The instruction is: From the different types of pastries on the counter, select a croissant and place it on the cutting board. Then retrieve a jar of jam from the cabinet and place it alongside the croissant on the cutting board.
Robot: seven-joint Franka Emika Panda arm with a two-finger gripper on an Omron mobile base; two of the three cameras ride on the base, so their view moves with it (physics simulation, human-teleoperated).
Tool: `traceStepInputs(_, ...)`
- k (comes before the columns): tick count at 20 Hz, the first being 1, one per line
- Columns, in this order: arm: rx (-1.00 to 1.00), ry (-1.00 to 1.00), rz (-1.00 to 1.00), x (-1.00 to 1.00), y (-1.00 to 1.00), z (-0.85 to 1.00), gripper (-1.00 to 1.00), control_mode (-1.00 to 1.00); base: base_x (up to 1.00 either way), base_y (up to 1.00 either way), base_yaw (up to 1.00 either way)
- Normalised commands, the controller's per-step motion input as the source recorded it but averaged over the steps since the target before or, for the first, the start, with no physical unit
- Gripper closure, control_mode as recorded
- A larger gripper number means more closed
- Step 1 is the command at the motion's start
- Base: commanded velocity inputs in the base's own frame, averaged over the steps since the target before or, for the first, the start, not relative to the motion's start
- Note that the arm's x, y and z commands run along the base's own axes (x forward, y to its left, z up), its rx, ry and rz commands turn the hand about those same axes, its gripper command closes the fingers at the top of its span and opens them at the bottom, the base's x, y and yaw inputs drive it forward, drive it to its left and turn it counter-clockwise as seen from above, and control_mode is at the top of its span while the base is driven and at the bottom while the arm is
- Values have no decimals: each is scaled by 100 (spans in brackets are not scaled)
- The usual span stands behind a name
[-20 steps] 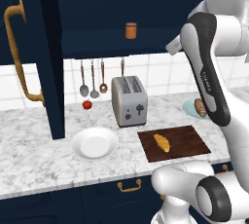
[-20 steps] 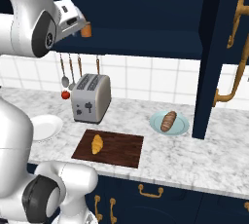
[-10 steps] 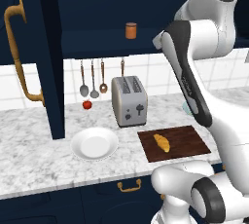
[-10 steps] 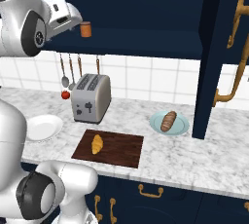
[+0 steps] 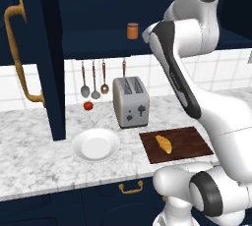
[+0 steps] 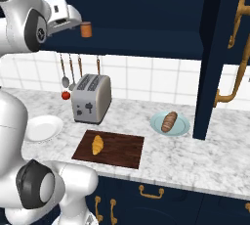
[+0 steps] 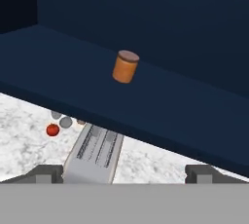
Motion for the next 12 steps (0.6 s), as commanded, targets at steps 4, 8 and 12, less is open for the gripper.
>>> traceStepInputs(4,4,0,0,56,8,0,-100,-100,0,0,0)
traceStepInputs(8,0,0,0,52,2,0,-100,-100,0,0,0)
traceStepInputs(12,0,0,0,48,9,0,-100,-100,0,0,0)
